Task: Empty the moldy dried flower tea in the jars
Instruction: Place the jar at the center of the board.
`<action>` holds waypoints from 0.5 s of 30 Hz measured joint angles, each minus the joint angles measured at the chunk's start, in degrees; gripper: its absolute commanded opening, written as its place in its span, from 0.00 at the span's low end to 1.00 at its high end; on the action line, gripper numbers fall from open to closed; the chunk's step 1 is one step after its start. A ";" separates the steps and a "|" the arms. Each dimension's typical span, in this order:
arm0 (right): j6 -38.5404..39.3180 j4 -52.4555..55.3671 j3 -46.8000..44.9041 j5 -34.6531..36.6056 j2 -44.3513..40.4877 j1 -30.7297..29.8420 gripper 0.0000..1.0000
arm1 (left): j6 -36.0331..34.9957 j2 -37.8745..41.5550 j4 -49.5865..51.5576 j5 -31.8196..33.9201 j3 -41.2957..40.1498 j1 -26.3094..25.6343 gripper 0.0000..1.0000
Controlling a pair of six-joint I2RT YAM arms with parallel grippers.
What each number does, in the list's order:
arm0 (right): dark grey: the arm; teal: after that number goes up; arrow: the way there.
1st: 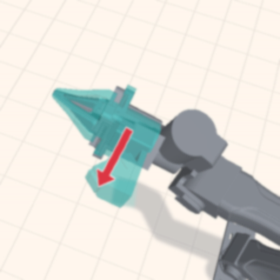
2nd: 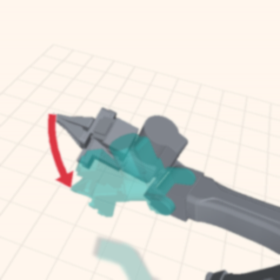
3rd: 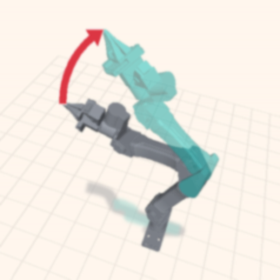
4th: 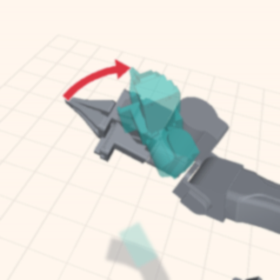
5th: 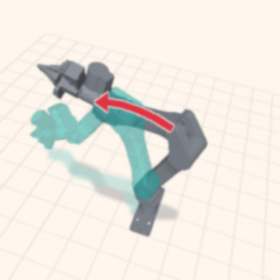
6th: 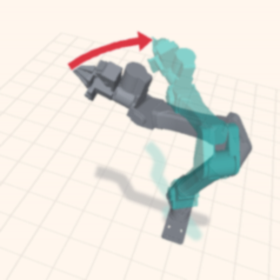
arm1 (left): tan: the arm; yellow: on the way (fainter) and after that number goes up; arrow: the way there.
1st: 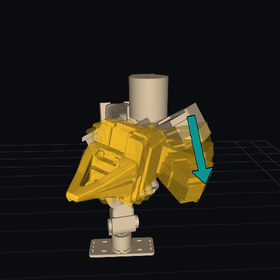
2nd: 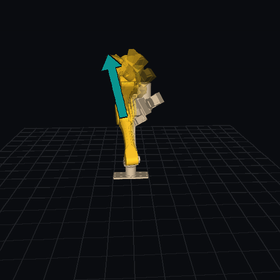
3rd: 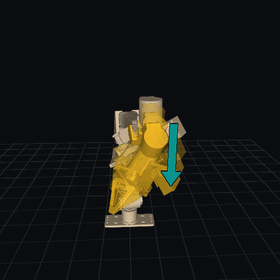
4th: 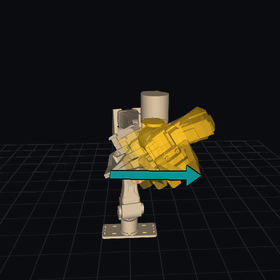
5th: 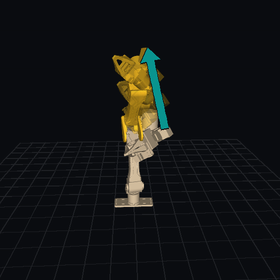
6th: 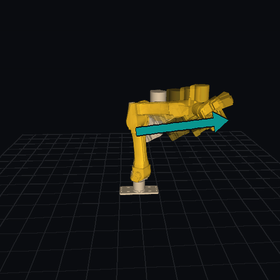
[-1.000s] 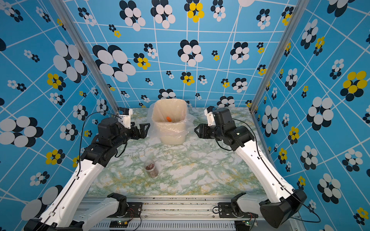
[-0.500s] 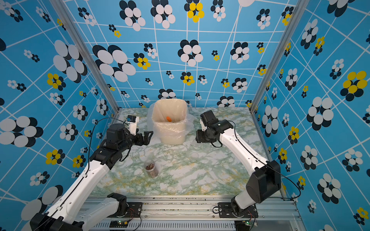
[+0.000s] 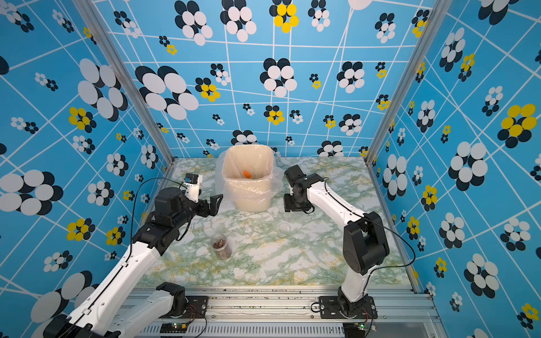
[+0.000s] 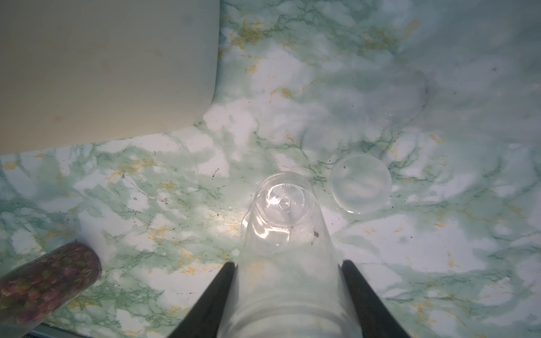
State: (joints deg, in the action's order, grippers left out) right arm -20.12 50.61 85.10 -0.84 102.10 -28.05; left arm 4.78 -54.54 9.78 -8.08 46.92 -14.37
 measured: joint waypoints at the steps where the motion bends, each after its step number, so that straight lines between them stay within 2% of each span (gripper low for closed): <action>1: 0.00 0.02 0.35 0.31 0.59 0.00 0.30 | -0.13 0.02 -0.04 0.00 -0.04 0.00 0.99; 15: 0.00 0.02 4.92 1.01 6.99 0.00 0.35 | -0.15 0.13 -0.90 -0.02 -0.74 0.00 0.99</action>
State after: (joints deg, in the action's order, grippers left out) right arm -20.12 50.63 90.02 0.16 109.10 -28.05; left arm 4.62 -54.41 8.88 -8.10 46.17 -14.37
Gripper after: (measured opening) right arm 0.551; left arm 0.995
